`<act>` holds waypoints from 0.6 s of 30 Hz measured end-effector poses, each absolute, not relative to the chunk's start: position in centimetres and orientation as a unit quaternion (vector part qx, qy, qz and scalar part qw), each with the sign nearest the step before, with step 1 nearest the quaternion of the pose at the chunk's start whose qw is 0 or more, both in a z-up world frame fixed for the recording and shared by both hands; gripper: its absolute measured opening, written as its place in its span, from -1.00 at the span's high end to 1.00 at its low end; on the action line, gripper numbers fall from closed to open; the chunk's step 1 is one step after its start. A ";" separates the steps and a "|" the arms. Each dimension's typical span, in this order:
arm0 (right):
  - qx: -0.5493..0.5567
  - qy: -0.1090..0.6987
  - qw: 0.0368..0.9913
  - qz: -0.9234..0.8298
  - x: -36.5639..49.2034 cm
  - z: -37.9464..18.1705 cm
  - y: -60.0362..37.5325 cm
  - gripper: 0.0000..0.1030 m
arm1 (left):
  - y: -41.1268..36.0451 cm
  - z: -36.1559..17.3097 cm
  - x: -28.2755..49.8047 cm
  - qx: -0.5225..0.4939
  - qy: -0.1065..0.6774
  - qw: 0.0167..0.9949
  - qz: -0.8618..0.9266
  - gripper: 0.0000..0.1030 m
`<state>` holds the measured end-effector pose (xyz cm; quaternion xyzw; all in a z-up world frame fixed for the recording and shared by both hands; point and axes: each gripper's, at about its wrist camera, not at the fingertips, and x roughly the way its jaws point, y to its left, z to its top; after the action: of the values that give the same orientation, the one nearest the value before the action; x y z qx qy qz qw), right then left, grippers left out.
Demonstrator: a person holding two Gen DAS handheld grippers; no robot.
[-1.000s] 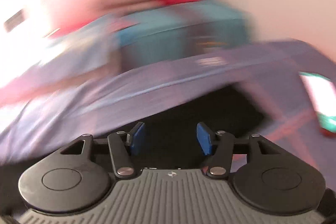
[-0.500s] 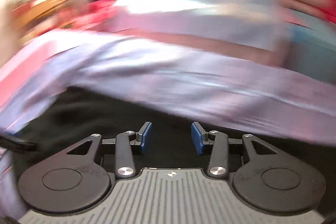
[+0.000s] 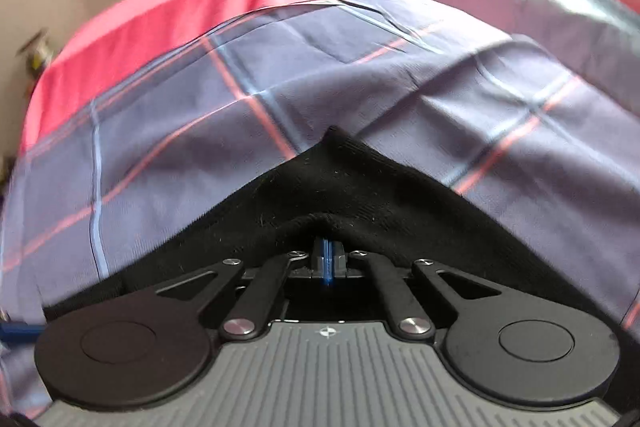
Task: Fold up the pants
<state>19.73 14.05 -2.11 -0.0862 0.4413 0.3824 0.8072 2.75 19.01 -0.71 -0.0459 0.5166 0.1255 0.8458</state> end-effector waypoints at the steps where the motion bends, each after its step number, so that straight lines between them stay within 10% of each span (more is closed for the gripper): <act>1: -0.087 0.444 0.805 0.383 19.3 -1.4 13.1 0.95 | 19.0 -0.7 2.8 -0.045 0.518 0.845 0.124 -1.00; 5: -0.016 0.462 0.815 0.349 18.4 0.0 7.7 0.24 | 19.7 -0.4 3.0 -0.064 0.525 0.841 0.114 -1.00; 15: -0.107 0.467 0.821 0.311 3.7 1.0 0.5 0.23 | 19.2 -1.4 5.8 -0.002 0.561 0.817 0.131 -1.00; 18: 0.020 0.475 0.829 0.293 2.5 3.2 -2.4 0.20 | 19.4 -1.6 6.4 0.000 0.567 0.813 0.134 -1.00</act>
<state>2.55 -2.38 3.16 0.0204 0.4752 0.2929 0.8294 6.42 19.36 -1.61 0.0001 0.5668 0.1340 0.8129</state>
